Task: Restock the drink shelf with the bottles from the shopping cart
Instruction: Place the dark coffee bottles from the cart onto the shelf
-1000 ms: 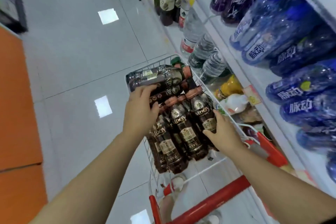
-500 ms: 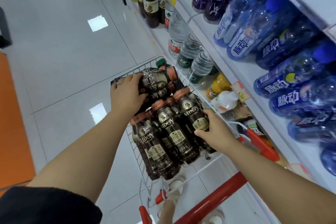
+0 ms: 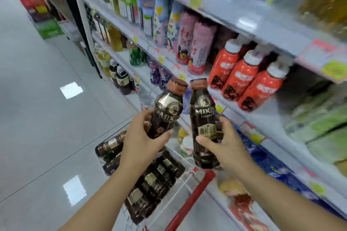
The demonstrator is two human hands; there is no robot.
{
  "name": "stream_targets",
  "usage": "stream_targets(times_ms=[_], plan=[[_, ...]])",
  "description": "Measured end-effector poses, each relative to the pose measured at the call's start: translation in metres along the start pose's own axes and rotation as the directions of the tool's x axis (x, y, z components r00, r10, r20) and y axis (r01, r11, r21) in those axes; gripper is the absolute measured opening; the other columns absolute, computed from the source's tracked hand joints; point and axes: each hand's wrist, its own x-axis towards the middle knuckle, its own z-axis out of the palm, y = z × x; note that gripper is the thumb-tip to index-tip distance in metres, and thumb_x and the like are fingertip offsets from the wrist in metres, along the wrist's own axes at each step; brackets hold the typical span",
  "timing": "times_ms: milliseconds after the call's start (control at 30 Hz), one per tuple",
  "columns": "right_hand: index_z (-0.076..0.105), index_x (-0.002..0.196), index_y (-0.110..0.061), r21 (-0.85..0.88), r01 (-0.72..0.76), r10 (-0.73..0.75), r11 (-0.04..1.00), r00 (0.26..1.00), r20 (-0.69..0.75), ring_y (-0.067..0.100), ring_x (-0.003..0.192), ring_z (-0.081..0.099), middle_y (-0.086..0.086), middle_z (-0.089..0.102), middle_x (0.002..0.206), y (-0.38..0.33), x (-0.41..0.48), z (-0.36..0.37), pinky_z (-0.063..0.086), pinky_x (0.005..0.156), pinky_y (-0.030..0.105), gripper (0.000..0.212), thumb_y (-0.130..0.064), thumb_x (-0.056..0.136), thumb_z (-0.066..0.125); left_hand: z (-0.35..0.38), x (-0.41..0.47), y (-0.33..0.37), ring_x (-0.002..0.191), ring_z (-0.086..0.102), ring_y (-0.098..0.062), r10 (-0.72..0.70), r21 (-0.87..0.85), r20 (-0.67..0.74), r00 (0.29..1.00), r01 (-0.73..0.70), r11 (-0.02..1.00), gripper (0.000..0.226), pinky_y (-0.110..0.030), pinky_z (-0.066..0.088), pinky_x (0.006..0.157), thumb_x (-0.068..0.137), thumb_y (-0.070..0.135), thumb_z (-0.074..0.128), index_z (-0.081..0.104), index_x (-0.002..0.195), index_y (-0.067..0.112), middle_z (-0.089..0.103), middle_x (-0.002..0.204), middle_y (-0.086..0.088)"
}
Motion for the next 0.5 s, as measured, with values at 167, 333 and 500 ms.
stream_targets(times_ms=[167,333,500], plan=[[0.047,0.105,-0.037,0.155,0.182,-0.141,0.971,0.959,-0.244,-0.013,0.075,0.059,-0.017,0.058,0.097,-0.047,-0.057,-0.084,0.043,0.062,0.003,0.047,-0.012,0.076,0.073,0.014,-0.003,0.101,0.089,0.060,-0.003,0.257,-0.078,0.088,0.962,-0.251,0.965,0.054,-0.016,0.046,0.072,0.065,0.052,0.073,0.046,0.111,0.042,0.059,0.104,0.011],[0.050,0.114,-0.033,0.199,0.261,-0.140,0.945,0.869,-0.475,-0.007,0.084,0.060,-0.011,0.061,0.103,-0.058,-0.121,-0.164,0.046,0.068,0.007,0.049,-0.016,0.075,0.074,0.048,-0.023,0.193,0.097,0.052,0.005,0.547,-0.112,0.159,0.822,-0.536,0.837,0.055,-0.008,0.041,0.078,0.065,0.048,0.077,0.043,0.108,0.046,0.051,0.104,0.017],[0.053,0.114,-0.030,0.253,0.308,-0.088,0.917,0.775,-0.626,0.005,0.080,0.066,0.000,0.066,0.102,-0.040,-0.191,-0.239,0.053,0.070,0.020,0.046,-0.016,0.076,0.073,0.102,-0.068,0.270,0.096,0.049,0.010,0.734,-0.182,0.241,0.635,-0.713,0.677,0.058,-0.002,0.035,0.077,0.062,0.040,0.082,0.044,0.105,0.052,0.050,0.102,0.019]])
